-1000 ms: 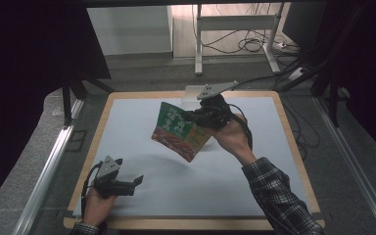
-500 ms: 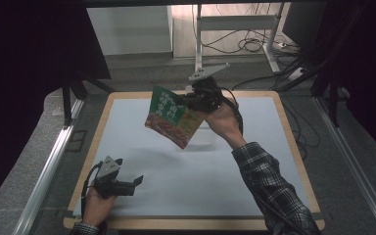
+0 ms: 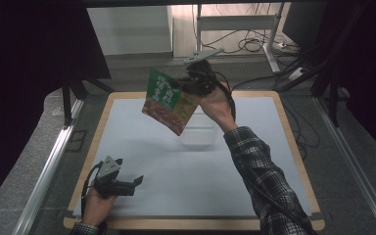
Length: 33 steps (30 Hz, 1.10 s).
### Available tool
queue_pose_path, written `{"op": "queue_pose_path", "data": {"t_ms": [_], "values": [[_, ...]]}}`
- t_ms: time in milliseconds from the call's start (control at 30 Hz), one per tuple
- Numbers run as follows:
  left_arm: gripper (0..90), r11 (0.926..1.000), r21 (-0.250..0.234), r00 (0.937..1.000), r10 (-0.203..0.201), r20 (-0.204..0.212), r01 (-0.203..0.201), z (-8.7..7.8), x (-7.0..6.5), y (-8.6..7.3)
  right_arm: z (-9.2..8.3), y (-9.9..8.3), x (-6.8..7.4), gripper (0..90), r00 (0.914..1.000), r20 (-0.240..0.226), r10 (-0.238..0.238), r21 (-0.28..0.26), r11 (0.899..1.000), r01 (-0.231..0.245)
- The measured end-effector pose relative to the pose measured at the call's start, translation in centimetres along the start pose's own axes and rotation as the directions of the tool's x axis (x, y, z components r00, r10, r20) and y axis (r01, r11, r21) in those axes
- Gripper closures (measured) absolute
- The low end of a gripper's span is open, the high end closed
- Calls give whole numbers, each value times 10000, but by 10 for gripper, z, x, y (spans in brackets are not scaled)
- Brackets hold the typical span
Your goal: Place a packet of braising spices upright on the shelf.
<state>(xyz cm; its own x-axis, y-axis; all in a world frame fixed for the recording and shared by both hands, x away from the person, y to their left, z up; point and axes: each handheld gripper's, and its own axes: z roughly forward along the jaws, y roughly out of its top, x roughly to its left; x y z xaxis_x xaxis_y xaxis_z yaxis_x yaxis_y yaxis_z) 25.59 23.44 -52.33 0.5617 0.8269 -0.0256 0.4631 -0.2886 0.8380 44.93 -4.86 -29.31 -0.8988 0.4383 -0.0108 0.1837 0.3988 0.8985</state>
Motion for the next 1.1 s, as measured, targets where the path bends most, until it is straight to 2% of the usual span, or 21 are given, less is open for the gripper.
{"op": "queue_pose_path", "data": {"t_ms": [167, 367, 533, 800, 967, 1100], "values": [[0, 9999, -88, 10000, -65, 38, 66, 0, 0, 0, 11, 6, -10, 895, 9998, 174, -139, 61, 9999, 138], [0, 9997, -186, 9998, -145, 103, 146, -1, 0, 1, 26, 8, -25, 895, 9995, 325, -4, 34, 10000, 3], [0, 9998, -164, 9998, -136, 137, 138, -1, 1, 1, 36, 8, -41, 895, 9980, 634, 0, -13, 10000, 1], [0, 9998, -138, 9998, -131, 160, 133, -1, 1, 1, 40, 11, -59, 896, 9941, 1078, -100, -75, 9999, 109], [0, 9999, -115, 9998, -102, 168, 104, -1, 0, 1, 38, 9, -72, 895, 9905, 1369, -105, -13, 9999, 108], [0, 9999, -113, 9998, -120, 156, 122, -1, 0, 1, 34, 7, -77, 895, 9892, 1460, -141, 18, 9999, 140]]}}
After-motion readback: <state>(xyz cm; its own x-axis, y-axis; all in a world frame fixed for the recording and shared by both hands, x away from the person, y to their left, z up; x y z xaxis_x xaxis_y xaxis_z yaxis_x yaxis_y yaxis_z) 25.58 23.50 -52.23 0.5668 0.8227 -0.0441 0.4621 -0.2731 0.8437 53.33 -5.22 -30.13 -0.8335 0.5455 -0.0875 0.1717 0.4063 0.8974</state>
